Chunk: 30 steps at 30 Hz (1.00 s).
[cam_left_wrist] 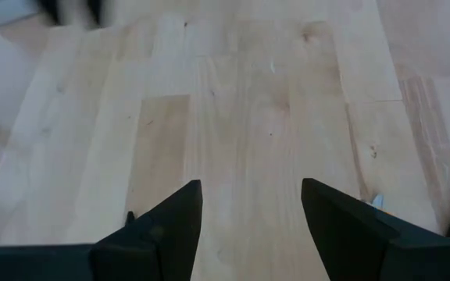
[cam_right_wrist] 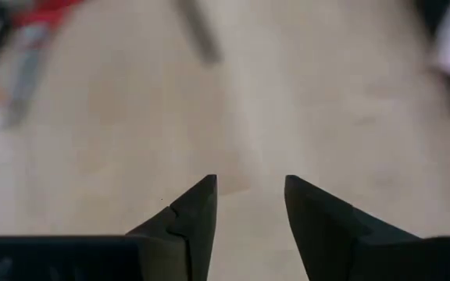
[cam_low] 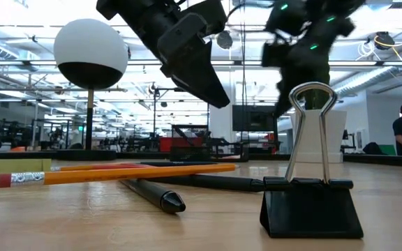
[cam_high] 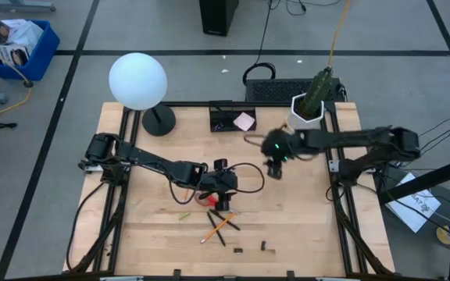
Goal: Pick and place office supplies into organizer
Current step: Put the binder clip into the desk organizer
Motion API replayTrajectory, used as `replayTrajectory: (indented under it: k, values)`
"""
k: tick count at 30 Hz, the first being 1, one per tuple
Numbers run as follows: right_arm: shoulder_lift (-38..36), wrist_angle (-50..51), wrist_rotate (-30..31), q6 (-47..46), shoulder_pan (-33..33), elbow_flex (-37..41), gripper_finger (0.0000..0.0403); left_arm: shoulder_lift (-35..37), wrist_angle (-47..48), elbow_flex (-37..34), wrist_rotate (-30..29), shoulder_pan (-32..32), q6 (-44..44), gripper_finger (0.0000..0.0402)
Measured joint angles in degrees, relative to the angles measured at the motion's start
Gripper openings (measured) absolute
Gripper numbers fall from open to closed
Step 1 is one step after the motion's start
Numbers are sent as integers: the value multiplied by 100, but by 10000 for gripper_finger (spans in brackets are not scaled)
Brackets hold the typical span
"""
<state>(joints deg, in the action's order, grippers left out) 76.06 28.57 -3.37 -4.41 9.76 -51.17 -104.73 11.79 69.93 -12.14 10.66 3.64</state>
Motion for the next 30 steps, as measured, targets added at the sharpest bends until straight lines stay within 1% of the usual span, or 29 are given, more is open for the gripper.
replayTrajectory:
  k: [4,6,8,11,15,19,23,26,30]
  values:
    - [-666,-118,-274,-202,-755,505,139,-4,-153,0,9,0,-210,228]
    - [-944,-304,-295,-201,-1141,772,136,-4,-245,0,74,-2,-272,228]
    - [-1167,-733,-328,-202,-1494,1100,135,-4,-341,0,181,-9,-335,228]
    - [-1372,-1773,-649,-201,-1905,1661,136,-4,-552,2,188,-11,-353,228]
    - [-1451,-3426,-1118,-317,-2292,2329,138,-6,-971,2,201,-13,-321,228]
    - [-1448,-4657,-1647,-221,-2601,2891,132,-7,-1438,2,210,-7,-106,228]
    - [-1446,-5983,-1637,-665,-2811,3460,128,-5,-1585,2,212,17,219,228]
    - [-1432,-6879,-1633,-655,-2939,3868,129,-7,-1595,2,216,40,465,228]
    - [-1361,-7111,-1586,-583,-3161,4084,128,-5,-1638,2,219,89,926,228]
